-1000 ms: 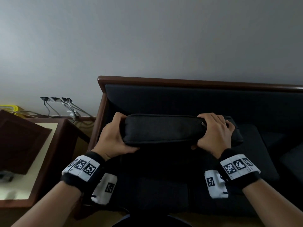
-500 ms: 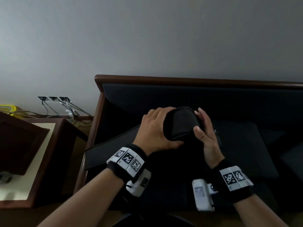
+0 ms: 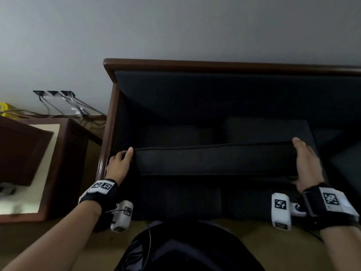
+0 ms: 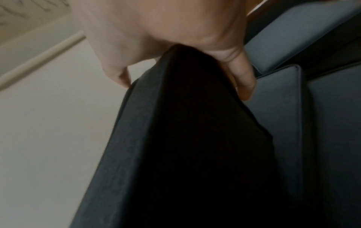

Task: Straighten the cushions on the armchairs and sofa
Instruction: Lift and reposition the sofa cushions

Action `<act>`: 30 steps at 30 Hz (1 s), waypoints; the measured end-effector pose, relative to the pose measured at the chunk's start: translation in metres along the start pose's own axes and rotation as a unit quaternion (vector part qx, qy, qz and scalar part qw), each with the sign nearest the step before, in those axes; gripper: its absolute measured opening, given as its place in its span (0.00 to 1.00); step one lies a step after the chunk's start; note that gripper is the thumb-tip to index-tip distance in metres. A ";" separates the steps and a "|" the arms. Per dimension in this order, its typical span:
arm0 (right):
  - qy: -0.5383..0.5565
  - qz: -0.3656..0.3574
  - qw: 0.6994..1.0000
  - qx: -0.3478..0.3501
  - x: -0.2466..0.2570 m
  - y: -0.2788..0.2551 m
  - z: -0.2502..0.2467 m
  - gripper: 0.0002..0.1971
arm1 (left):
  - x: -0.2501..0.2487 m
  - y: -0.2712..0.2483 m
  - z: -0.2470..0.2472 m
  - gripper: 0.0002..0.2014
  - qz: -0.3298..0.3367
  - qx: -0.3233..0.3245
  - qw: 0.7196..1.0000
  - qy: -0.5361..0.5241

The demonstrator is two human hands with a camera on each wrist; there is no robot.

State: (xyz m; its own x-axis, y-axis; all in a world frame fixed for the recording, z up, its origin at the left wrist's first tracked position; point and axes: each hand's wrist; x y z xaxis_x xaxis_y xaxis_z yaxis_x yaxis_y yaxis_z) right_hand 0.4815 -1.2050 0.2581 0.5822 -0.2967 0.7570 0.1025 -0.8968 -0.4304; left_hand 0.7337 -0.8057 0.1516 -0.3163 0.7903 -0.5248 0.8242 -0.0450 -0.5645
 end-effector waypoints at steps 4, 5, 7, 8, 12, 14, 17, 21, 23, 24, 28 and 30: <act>-0.059 -0.010 0.997 -0.056 -0.006 -0.017 0.004 0.32 | -0.003 -0.012 0.012 0.39 -0.218 0.103 0.940 -0.244; -0.065 -0.011 0.995 -0.069 -0.003 -0.022 0.007 0.31 | -0.005 -0.015 0.015 0.35 -0.231 0.128 0.925 -0.273; -0.074 -0.007 0.992 -0.098 0.001 -0.026 0.014 0.29 | -0.011 -0.016 0.015 0.28 -0.233 0.161 0.905 -0.317; -0.085 -0.004 0.990 -0.112 0.003 -0.025 0.016 0.27 | -0.015 -0.016 0.013 0.24 -0.227 0.163 0.898 -0.339; -0.092 0.004 0.986 -0.136 0.016 -0.019 0.021 0.17 | -0.032 -0.011 0.006 0.16 -0.199 0.149 0.893 -0.375; -0.083 0.011 0.987 -0.135 0.022 -0.012 0.024 0.12 | -0.042 -0.006 0.003 0.18 -0.183 0.121 0.901 -0.375; -0.066 0.034 0.988 -0.133 0.032 -0.006 0.028 0.17 | -0.066 -0.002 -0.014 0.18 -0.138 0.047 0.916 -0.375; -0.007 0.052 0.993 -0.104 0.044 0.001 0.048 0.19 | -0.094 0.011 -0.048 0.13 -0.078 -0.011 0.913 -0.400; 0.018 0.055 0.994 -0.093 0.048 0.004 0.064 0.21 | -0.098 0.019 -0.062 0.14 -0.071 -0.021 0.912 -0.403; 0.035 0.054 0.994 -0.088 0.051 0.006 0.074 0.18 | -0.098 0.024 -0.069 0.14 -0.067 -0.023 0.910 -0.409; 0.104 0.037 0.992 -0.063 0.060 0.019 0.121 0.10 | -0.097 0.051 -0.083 0.21 -0.075 -0.026 0.905 -0.417; 0.125 0.043 0.991 -0.030 0.054 0.029 0.144 0.17 | -0.086 0.073 -0.081 0.20 -0.097 -0.013 0.902 -0.420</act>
State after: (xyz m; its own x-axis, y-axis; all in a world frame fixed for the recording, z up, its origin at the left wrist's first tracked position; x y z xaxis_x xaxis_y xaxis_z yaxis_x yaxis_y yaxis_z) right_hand 0.6322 -1.1992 0.2154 0.3685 -0.4380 0.8200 0.0081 -0.8805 -0.4740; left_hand 0.8593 -0.8279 0.2069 -0.6911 0.0392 -0.7217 0.7225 0.0674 -0.6881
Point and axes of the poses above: each hand's wrist, its own y-axis towards the middle knuckle, its own z-axis out of the palm, x = y × z, and after that the axes turned 5 degrees about -x, right-handed
